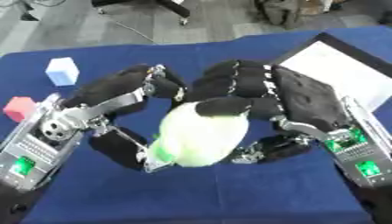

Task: Pick up the objects with one hand, pass them to the other hand, and then place them into the box on the other side of the table.

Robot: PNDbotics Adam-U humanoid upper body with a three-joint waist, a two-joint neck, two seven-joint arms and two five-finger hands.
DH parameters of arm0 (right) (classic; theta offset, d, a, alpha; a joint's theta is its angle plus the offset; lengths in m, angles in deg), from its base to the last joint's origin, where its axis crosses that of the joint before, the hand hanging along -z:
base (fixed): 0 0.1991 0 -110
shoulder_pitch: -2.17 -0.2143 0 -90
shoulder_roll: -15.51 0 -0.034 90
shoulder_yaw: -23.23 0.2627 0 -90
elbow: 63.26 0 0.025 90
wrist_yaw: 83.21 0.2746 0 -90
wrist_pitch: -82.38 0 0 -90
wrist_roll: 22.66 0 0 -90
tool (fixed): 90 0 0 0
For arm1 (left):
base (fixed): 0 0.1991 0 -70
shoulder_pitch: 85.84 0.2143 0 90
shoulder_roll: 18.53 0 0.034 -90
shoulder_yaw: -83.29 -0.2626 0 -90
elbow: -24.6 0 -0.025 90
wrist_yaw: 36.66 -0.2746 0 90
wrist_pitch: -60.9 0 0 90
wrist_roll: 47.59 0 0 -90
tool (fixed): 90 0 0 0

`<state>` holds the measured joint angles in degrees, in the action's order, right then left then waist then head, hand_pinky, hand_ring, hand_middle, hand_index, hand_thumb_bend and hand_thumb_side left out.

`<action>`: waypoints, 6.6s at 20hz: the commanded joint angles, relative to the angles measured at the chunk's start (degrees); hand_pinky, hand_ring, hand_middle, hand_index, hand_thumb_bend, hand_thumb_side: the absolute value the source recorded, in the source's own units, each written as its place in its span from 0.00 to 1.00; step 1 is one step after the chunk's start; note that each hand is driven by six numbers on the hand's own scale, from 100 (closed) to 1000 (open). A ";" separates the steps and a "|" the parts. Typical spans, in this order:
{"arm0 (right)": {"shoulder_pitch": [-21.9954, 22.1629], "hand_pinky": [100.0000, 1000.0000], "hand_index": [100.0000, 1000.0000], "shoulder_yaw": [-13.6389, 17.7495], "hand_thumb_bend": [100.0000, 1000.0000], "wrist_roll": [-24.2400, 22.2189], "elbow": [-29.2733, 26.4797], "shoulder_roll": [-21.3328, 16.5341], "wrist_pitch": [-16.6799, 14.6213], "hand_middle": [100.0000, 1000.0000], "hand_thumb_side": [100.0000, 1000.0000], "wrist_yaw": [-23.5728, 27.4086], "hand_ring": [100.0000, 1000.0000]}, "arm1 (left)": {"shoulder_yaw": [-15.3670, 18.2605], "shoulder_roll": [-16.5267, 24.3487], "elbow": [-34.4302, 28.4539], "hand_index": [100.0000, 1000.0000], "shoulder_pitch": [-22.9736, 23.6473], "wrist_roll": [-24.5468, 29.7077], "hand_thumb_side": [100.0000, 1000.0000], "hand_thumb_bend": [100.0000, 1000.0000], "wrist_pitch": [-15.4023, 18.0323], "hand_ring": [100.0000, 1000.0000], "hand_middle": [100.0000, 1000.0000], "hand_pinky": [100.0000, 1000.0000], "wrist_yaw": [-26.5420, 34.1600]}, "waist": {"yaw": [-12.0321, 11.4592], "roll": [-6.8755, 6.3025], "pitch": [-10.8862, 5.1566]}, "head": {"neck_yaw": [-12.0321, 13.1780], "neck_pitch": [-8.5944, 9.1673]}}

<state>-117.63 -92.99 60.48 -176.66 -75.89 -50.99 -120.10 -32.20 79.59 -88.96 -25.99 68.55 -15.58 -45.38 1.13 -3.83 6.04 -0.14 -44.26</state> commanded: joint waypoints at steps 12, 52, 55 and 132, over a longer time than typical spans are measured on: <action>-1.24 0.65 0.32 0.01 0.00 14.26 -1.19 0.01 6.68 0.35 0.00 4.04 0.54 | 0.51 0.37 -1.03 0.44 -0.84 3.37 0.17 0.00 -0.17 0.43 0.35 0.72 1.11 | -0.02 0.12 -0.56 | -0.15 0.15; -1.22 0.84 1.00 0.40 0.36 -6.75 -1.19 -0.06 1.34 0.92 0.05 14.86 0.86 | 2.12 0.45 2.68 0.47 0.27 0.27 0.17 0.00 -1.92 0.38 0.32 0.69 -6.22 | 0.74 -0.10 -0.49 | 0.18 0.15; -1.55 0.84 1.00 0.67 0.37 -8.05 -1.19 -0.07 1.68 0.92 0.04 15.87 0.86 | 1.64 0.30 2.42 0.47 0.17 0.45 0.17 0.00 -0.80 0.39 0.33 0.69 -8.88 | 0.65 -0.09 -0.50 | 0.08 0.15; -1.59 0.59 0.20 -1.29 0.09 8.29 -1.19 -0.29 6.72 0.07 0.00 7.77 0.46 | 2.52 -0.80 -1.03 0.79 -2.47 9.65 0.60 0.00 1.59 0.62 0.60 0.79 -3.28 | 0.21 0.24 -0.56 | -0.43 0.15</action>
<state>-118.55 -95.06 68.42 -177.00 -75.91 -44.36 -112.61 -30.52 78.47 -89.08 -27.95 78.08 -13.79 -49.23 1.38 -3.77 6.09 -0.61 -44.26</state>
